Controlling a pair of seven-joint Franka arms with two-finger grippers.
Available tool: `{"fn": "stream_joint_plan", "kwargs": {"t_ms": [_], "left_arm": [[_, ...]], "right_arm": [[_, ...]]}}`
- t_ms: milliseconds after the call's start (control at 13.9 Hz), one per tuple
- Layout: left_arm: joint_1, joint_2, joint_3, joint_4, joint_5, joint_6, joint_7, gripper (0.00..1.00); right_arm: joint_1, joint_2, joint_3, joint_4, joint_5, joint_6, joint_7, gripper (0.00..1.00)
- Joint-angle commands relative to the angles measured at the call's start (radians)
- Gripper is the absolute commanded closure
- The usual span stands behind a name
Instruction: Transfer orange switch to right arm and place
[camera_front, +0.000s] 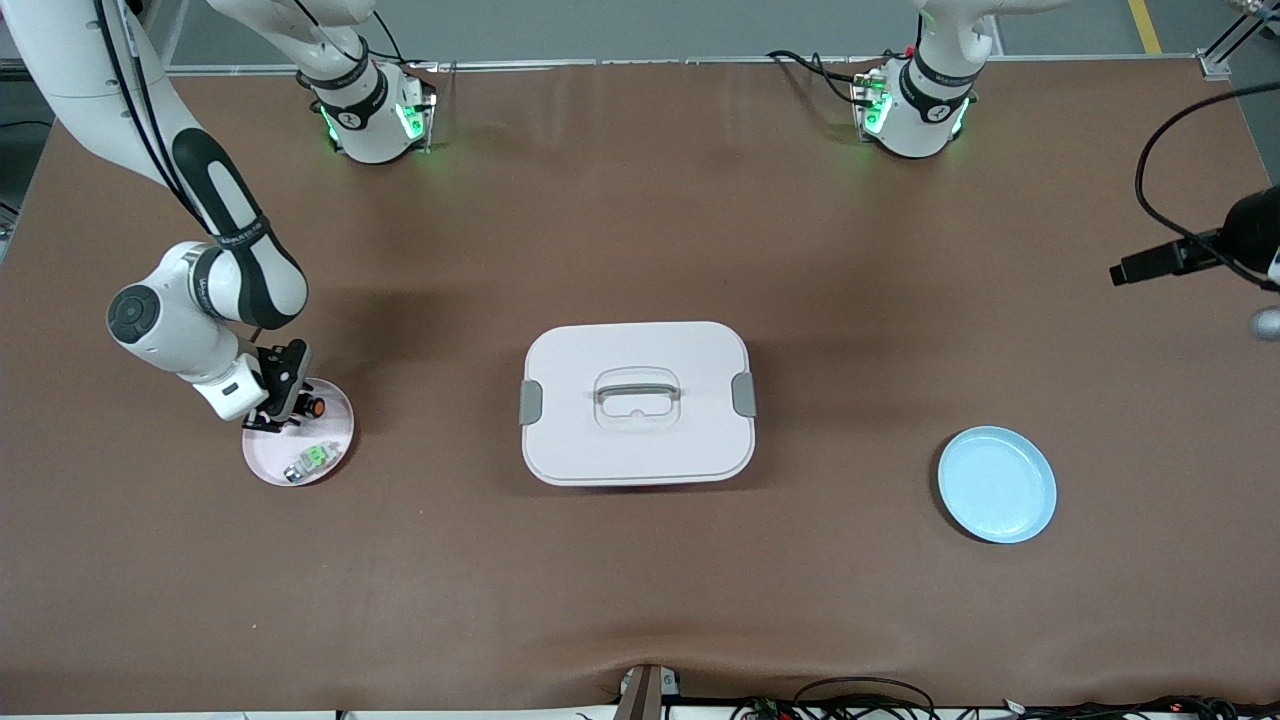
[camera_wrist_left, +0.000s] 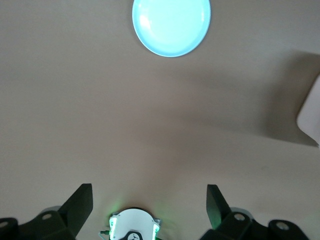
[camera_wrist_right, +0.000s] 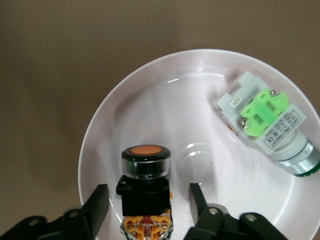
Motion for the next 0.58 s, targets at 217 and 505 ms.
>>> {"fn": "stream_joint_plan", "kwargs": {"t_ms": [217, 505], "left_arm": [[0.001, -0.207, -0.066, -0.162, -0.006, 0.040, 0.012, 0.00], [0.012, -0.262, -0.075, -0.199, -0.005, 0.061, 0.012, 0.00]], "right_arm": [[-0.017, -0.022, 0.016, 0.144, 0.013, -0.251, 0.024, 0.00], [-0.025, -0.025, 0.011, 0.239, 0.012, -0.397, 0.148, 0.00]]}}
